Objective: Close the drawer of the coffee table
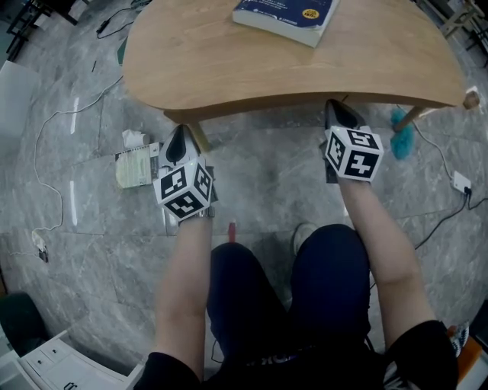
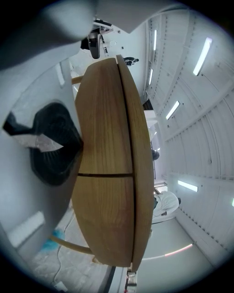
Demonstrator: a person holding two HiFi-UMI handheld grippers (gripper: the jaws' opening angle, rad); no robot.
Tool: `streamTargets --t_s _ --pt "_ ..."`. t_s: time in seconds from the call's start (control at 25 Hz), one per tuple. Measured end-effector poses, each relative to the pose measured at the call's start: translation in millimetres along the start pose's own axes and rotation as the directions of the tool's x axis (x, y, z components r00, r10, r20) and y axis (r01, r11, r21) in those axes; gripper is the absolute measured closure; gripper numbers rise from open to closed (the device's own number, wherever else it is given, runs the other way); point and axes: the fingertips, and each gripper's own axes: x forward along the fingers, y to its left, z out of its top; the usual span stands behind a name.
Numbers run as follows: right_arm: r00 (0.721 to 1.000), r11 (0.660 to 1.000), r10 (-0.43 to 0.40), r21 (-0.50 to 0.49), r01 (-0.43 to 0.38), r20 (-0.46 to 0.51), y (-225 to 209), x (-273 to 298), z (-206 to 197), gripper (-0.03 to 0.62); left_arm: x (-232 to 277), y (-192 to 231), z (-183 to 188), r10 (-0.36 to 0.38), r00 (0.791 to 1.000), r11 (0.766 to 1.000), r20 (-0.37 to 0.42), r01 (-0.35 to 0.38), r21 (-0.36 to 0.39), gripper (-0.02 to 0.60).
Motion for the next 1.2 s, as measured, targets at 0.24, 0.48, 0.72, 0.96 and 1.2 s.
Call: streamTargets --t_s 0.24,0.48,0.72,0.96,1.2 --pt "0.996 0.995 0.077 -0.057 -0.079 -0.045 25 -4 -1 0.592 -11 -5 0 -0.002 0.999 1.0 -0.051 0.003 0.015 0.577" --pt "0.979 0.989 0.124 -0.058 -0.135 -0.164 42 -35 20 0.592 -38 -21 27 -0.008 0.987 1.0 -0.162 0.01 0.008 0.577" --pt "0.96 0.983 0.144 -0.079 -0.168 -0.242 51 -96 86 0.592 -87 -55 87 -0.02 0.964 1.0 -0.265 0.017 -0.013 0.577" --pt "0.933 0.972 0.18 -0.088 -0.217 -0.313 58 -176 182 0.592 -160 -102 180 -0.035 0.927 0.999 -0.373 0.024 -0.035 0.577" --pt "0.907 0.953 0.229 -0.109 -0.283 -0.354 78 -252 274 0.592 -227 -134 279 -0.066 0.901 0.998 -0.428 0.056 -0.036 0.577"
